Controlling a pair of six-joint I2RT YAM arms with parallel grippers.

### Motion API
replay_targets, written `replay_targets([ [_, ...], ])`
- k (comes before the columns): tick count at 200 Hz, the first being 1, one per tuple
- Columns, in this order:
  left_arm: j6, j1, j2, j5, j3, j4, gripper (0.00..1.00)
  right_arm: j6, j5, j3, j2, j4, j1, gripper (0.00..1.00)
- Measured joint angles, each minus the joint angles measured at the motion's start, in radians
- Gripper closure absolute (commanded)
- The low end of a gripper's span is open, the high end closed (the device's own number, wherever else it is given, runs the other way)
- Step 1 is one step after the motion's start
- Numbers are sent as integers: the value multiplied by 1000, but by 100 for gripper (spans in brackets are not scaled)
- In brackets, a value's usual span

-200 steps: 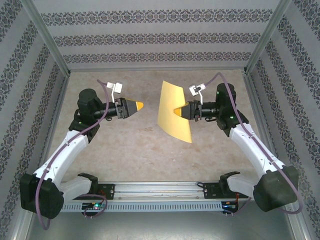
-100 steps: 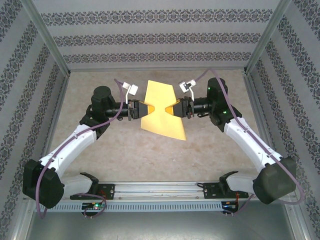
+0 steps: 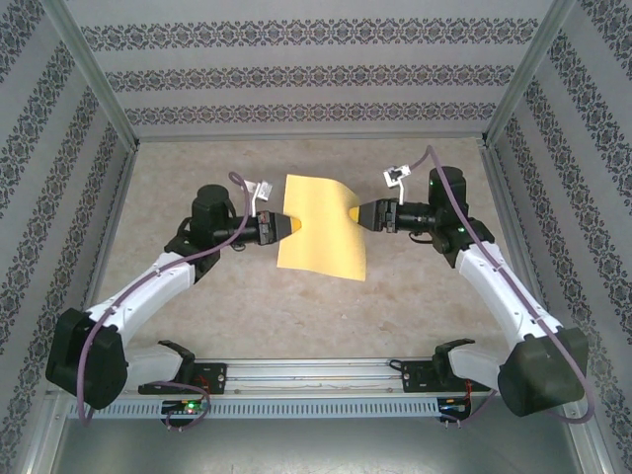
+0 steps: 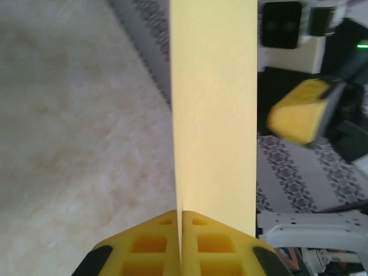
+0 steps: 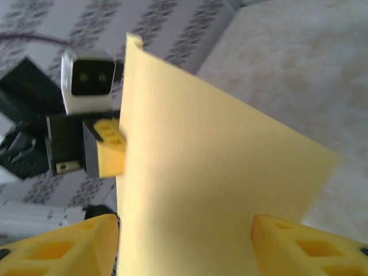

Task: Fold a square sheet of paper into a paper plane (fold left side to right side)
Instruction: Place a square sheet of paper at the center of the table, then first fold in half a square sheet of paper at the center of the table.

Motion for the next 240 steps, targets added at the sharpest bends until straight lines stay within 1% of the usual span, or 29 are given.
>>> replay_targets([
  [16,-15,-1,47,-30,-58,-1,100,-1,68,-26,-8,-31,-3,36],
  [35,-26,-2,121,-71,-114,-10,100,6,137,-74,-8,-55,-3,45],
  [67,-33,-16,249,-140,-158,-26,100,61,233,-174,21,-53,5,68],
  [75,-33,-20,274,-156,-161,-35,100,78,251,-191,41,-50,11,71],
  [81,-33,-23,292,-171,-161,-40,100,91,263,-204,59,-44,21,78],
  [109,-30,-30,323,-219,-159,-64,100,163,301,-250,159,15,87,100],
  [152,-28,-35,326,-263,-158,-90,100,267,324,-268,334,112,166,100],
  [204,-28,-35,323,-278,-158,-105,100,293,357,-267,445,137,197,100],
  [222,-29,-36,319,-278,-157,-106,95,293,360,-261,464,137,200,100],
  [240,-30,-41,314,-277,-152,-106,88,291,365,-248,474,135,203,100],
])
